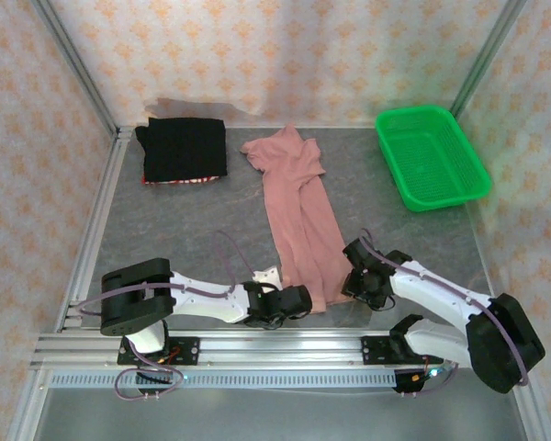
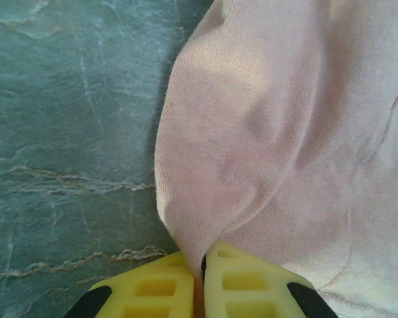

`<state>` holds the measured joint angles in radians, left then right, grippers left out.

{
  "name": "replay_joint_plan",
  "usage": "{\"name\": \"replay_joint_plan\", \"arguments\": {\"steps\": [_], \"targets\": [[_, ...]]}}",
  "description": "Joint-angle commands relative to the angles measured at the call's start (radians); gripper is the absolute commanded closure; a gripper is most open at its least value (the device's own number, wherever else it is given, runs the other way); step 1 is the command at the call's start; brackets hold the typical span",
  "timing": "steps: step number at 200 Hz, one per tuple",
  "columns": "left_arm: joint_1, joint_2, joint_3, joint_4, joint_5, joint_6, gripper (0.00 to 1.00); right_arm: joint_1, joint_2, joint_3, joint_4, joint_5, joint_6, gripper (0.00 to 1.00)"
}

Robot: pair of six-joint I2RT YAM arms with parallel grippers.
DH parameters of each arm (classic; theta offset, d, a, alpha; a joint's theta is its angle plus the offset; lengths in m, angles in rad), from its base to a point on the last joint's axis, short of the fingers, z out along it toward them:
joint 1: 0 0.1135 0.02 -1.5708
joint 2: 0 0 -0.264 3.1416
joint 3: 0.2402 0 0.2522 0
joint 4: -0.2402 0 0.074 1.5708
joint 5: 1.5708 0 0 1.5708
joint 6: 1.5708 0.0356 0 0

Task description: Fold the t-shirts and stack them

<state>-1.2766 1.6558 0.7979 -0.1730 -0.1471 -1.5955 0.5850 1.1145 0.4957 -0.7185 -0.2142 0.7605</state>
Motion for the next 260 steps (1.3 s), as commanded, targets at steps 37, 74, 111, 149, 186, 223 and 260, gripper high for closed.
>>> {"name": "replay_joint_plan", "arguments": {"steps": [37, 74, 111, 149, 186, 223, 260], "targets": [[-0.004, -0.055, -0.02, -0.064, -0.081, 0.025, 0.94, -0.001, 0.065, -0.028, 0.216, -0.036, 0.026, 0.77], [-0.007, -0.075, 0.044, -0.163, -0.068, 0.117, 0.98, 0.001, 0.027, 0.017, 0.145, -0.079, 0.004, 1.0], [-0.026, -0.185, -0.014, -0.273, -0.085, 0.08, 1.0, 0.021, -0.136, 0.02, -0.036, -0.106, 0.065, 1.0], [-0.079, -0.254, -0.005, -0.351, -0.076, 0.063, 1.0, 0.167, -0.283, -0.013, -0.083, -0.118, 0.251, 1.0], [-0.174, -0.302, -0.053, -0.39, -0.099, -0.109, 1.0, 0.307, -0.335, 0.035, -0.129, -0.082, 0.353, 1.0], [-0.2, -0.389, -0.034, -0.451, -0.146, -0.158, 1.0, 0.35, -0.314, 0.112, -0.146, -0.079, 0.361, 1.0], [-0.148, -0.515, -0.02, -0.473, -0.201, -0.125, 1.0, 0.34, -0.256, 0.263, -0.185, -0.024, 0.3, 1.0]]}}
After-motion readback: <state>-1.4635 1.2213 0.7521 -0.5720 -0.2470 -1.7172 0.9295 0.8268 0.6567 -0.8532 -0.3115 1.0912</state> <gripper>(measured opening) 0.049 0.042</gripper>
